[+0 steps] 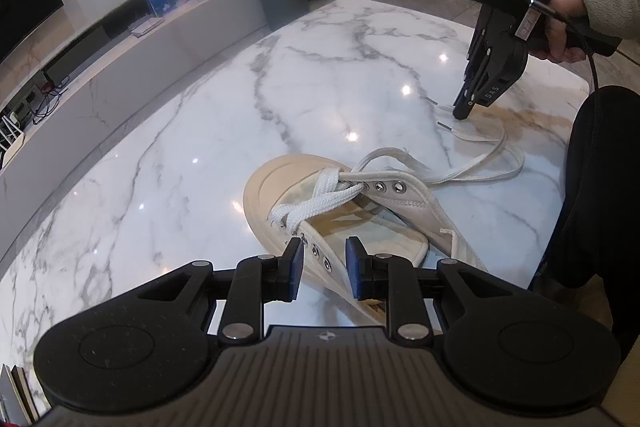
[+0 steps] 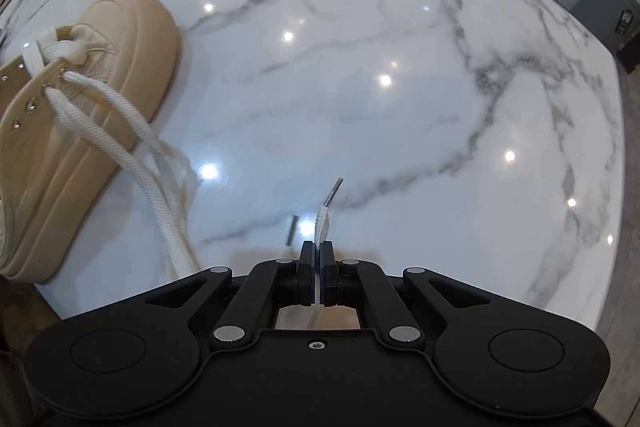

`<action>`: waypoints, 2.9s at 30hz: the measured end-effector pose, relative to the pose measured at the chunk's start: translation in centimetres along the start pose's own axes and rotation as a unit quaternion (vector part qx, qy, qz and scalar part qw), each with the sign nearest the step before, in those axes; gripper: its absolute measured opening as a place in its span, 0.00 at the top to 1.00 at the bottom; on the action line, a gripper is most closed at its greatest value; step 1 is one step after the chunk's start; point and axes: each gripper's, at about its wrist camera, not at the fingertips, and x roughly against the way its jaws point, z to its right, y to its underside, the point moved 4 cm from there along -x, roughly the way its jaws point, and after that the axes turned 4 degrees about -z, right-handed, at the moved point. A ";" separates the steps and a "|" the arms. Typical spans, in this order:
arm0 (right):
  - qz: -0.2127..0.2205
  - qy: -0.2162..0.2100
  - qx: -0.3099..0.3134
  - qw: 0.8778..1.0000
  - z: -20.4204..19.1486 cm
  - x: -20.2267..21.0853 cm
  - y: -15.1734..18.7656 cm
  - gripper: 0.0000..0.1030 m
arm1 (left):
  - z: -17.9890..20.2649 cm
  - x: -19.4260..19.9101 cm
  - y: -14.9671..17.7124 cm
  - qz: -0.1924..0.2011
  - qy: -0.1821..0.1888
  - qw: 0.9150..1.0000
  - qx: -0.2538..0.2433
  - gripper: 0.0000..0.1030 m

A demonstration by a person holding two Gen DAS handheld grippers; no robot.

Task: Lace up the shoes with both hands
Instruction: 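Draw the lace fully through the eyelet with the right gripper, then bring the lace tip back to the sneaker eyelets with the right gripper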

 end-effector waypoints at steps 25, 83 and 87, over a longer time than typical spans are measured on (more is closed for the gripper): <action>-0.005 -0.036 0.015 0.999 -1.3 -0.9 -0.4 0.77 | 0.2 0.0 0.1 -0.003 0.002 1.000 -0.001 0.78; 0.178 0.317 0.009 0.931 7.2 19.4 -2.0 1.00 | 0.1 -0.8 1.7 -0.019 0.020 0.999 0.041 0.87; 0.187 0.311 0.025 0.931 6.0 19.6 -2.3 1.00 | -0.1 -0.8 1.7 -0.009 0.030 0.998 0.057 0.85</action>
